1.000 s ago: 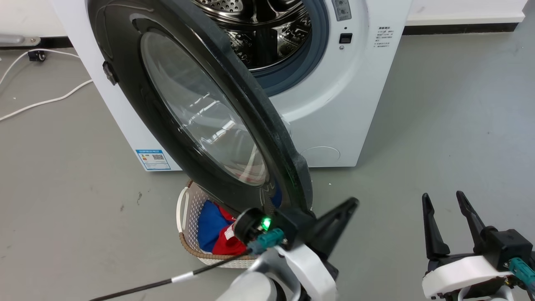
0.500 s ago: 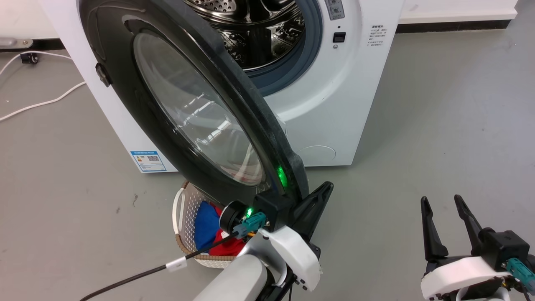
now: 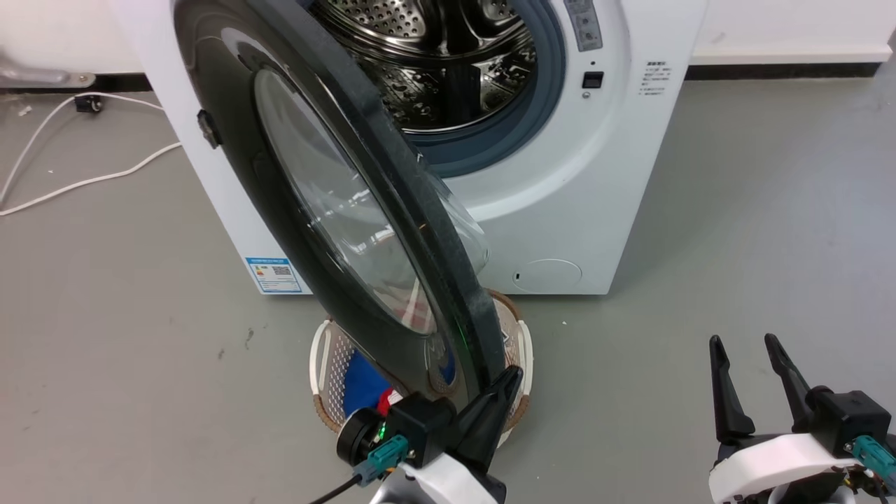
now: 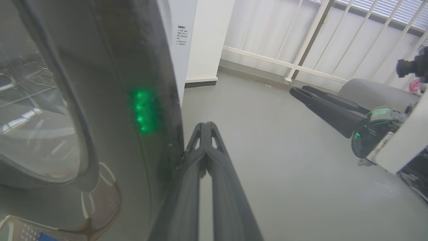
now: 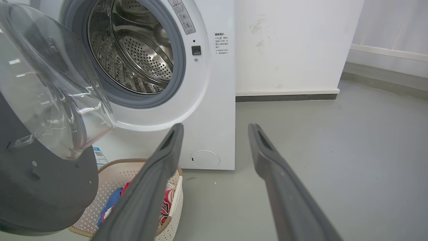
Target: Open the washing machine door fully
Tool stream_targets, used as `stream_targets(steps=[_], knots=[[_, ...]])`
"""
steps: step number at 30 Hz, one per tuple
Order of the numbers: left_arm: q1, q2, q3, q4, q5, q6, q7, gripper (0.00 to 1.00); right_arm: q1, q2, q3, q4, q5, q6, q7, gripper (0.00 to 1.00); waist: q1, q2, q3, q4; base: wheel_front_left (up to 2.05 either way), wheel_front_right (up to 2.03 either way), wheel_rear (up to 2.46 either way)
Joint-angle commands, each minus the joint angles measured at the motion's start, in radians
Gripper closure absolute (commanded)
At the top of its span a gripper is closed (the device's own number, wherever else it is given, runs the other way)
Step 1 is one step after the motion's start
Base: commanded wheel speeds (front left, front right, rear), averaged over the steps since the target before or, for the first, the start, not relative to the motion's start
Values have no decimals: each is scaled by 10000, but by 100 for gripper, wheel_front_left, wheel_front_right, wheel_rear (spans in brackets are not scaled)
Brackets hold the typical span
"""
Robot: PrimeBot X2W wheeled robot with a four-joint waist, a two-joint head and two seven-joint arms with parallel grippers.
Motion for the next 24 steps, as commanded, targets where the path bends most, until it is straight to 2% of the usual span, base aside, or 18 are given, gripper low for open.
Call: stream_targets(steps=[1,9,20,24], knots=[[154,747,760,85,-45,687,-54,100,0,25,14,36,94,-3,2,0,1,0,-126,152,0,0,0],[431,1037,513,-585,253,861,14,100,162,25,-87,81,228,-3,54,0,1,0,-257,746,0,0,0],[226,1232,155,-566,232,471,456,100,220,25,-57,132,311,-3,121,0,1,0,-384,1282,0,0,0],[45,1142,-55,-552,220,177,454,100,192,24,-38,158,403,-3,137,0,1,0,-380,1402,0,0,0]])
